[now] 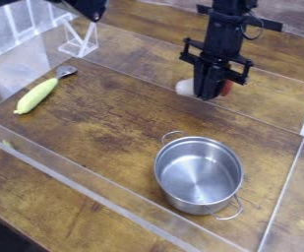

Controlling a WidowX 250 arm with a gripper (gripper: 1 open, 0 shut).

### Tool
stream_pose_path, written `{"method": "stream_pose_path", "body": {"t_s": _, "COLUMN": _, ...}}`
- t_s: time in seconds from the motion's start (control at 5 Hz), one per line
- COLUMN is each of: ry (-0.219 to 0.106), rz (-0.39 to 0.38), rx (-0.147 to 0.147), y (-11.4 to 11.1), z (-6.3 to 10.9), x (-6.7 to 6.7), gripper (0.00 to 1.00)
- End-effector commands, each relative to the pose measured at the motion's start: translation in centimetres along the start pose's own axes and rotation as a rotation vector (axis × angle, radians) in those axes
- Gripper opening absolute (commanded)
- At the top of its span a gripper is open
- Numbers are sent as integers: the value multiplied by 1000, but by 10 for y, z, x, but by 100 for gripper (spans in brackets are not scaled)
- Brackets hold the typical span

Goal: Remove the mushroom from the silver pot and put it on the table

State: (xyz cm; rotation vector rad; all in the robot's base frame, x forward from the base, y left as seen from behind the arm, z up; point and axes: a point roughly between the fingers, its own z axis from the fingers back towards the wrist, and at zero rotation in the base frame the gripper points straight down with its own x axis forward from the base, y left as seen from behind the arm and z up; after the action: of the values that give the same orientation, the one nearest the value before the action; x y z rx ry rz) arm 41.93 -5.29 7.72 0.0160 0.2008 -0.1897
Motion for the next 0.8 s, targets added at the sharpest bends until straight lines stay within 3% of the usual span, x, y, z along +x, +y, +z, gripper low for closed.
{"method": "stream_pose_path", "body": {"t_s": 0.0, "ry": -120, "rz": -19, "rx": -8, "y": 3, "z": 43, "x": 6, "gripper": 0}}
{"method": "stream_pose_path", "body": {"t_s": 0.2, "ry": -104, "rz": -34, "rx": -37, "y": 2, "z": 30, "x": 21, "gripper": 0}}
{"method": "stream_pose_path", "body": {"t_s": 0.4, "ry": -67, "rz": -3, "rx": -82, "y": 5, "z": 23, "x": 34, "gripper": 0}}
{"method": "stream_pose_path", "body": {"t_s": 0.6, "ry": -69, "rz": 41, "rx": -82, "y": 7, "z": 32, "x": 26, "gripper": 0}}
